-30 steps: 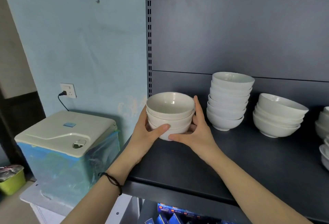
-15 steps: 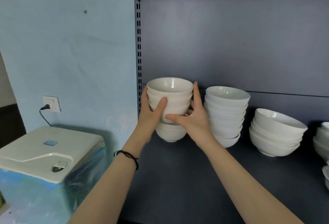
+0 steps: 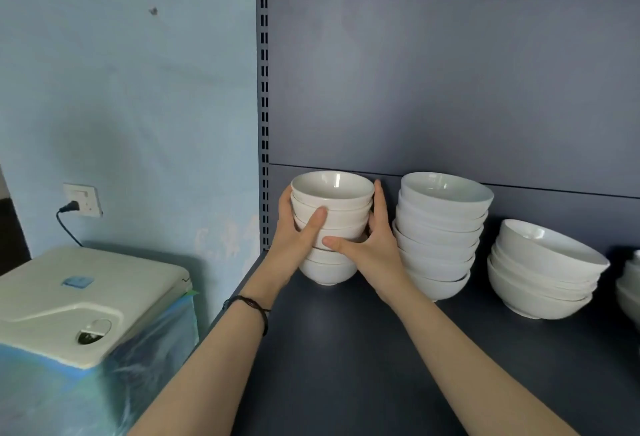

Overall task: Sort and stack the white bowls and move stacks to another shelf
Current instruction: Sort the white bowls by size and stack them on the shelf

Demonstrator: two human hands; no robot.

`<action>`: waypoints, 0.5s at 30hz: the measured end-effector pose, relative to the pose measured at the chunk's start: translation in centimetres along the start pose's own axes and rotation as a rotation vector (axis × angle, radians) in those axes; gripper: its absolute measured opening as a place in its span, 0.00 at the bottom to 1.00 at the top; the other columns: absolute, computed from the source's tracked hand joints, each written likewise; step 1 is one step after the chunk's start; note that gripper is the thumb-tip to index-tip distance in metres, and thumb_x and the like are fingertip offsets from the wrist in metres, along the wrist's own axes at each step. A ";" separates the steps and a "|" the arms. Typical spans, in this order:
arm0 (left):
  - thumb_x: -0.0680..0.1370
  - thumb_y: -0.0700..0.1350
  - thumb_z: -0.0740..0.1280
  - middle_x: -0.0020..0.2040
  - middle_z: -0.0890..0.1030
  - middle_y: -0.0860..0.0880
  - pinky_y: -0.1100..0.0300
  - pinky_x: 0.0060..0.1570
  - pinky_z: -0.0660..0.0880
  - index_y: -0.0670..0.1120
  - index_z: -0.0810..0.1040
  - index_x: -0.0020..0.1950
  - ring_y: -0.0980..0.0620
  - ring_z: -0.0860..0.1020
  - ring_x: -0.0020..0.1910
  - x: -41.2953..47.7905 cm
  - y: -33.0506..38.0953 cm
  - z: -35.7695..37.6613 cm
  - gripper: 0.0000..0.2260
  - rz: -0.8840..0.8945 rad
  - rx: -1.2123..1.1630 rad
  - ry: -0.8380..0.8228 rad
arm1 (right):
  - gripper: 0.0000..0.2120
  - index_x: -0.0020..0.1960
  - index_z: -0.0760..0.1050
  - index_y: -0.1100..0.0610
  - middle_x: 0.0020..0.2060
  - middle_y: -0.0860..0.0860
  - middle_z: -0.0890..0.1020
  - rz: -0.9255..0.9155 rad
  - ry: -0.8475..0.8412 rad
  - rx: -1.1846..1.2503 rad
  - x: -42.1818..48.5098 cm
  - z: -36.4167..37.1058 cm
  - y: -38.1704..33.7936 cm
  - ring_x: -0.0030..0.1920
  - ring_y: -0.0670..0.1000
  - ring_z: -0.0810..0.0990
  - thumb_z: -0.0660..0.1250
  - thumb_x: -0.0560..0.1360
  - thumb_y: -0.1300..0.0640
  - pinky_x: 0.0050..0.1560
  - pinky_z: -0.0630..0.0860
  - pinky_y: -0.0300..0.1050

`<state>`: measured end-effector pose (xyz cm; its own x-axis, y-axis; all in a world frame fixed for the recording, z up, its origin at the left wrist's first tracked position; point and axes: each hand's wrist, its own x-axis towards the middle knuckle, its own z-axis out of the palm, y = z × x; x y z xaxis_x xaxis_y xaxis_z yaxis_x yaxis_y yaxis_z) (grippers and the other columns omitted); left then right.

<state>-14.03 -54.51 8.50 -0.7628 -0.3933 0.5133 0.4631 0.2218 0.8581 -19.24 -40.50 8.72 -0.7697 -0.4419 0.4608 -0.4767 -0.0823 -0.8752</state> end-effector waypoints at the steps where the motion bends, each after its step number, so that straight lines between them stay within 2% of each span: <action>1: 0.75 0.58 0.68 0.66 0.72 0.58 0.77 0.49 0.73 0.56 0.56 0.75 0.74 0.74 0.55 -0.1 -0.2 0.0 0.33 -0.018 0.003 -0.003 | 0.59 0.77 0.46 0.32 0.72 0.36 0.68 0.013 -0.009 0.010 -0.1 0.0 0.3 0.70 0.40 0.70 0.80 0.57 0.49 0.70 0.72 0.51; 6: 0.78 0.49 0.67 0.63 0.71 0.63 0.78 0.46 0.72 0.58 0.57 0.73 0.76 0.74 0.53 -0.4 -0.6 0.1 0.28 -0.049 0.001 -0.013 | 0.60 0.76 0.43 0.31 0.75 0.38 0.64 0.056 -0.039 0.044 -0.4 0.3 1.2 0.72 0.42 0.68 0.80 0.60 0.51 0.72 0.70 0.53; 10: 0.74 0.54 0.70 0.66 0.71 0.58 0.76 0.48 0.73 0.59 0.56 0.73 0.68 0.73 0.59 -0.9 -0.8 -0.1 0.32 -0.084 -0.003 -0.039 | 0.57 0.78 0.37 0.38 0.76 0.40 0.59 0.068 -0.076 0.050 -1.0 0.1 1.3 0.73 0.43 0.64 0.77 0.70 0.61 0.72 0.68 0.46; 13: 0.72 0.57 0.68 0.69 0.69 0.57 0.75 0.49 0.74 0.58 0.55 0.75 0.67 0.72 0.61 -1.3 -0.7 0.0 0.35 -0.087 0.000 -0.053 | 0.56 0.78 0.37 0.39 0.77 0.40 0.58 0.056 -0.082 0.042 -1.4 -0.2 1.5 0.73 0.42 0.63 0.76 0.71 0.62 0.71 0.68 0.44; 15: 0.74 0.57 0.68 0.69 0.69 0.58 0.76 0.50 0.73 0.57 0.53 0.76 0.67 0.71 0.62 -1.5 -0.7 0.0 0.35 -0.078 0.002 -0.066 | 0.55 0.77 0.39 0.37 0.77 0.39 0.57 0.043 -0.078 0.021 -1.6 -0.3 1.6 0.74 0.43 0.62 0.77 0.71 0.61 0.73 0.67 0.46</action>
<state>-13.18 -54.08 7.14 -0.8247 -0.3499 0.4443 0.3999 0.1945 0.8957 -18.93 -39.70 6.59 -0.7535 -0.5136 0.4104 -0.4340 -0.0803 -0.8973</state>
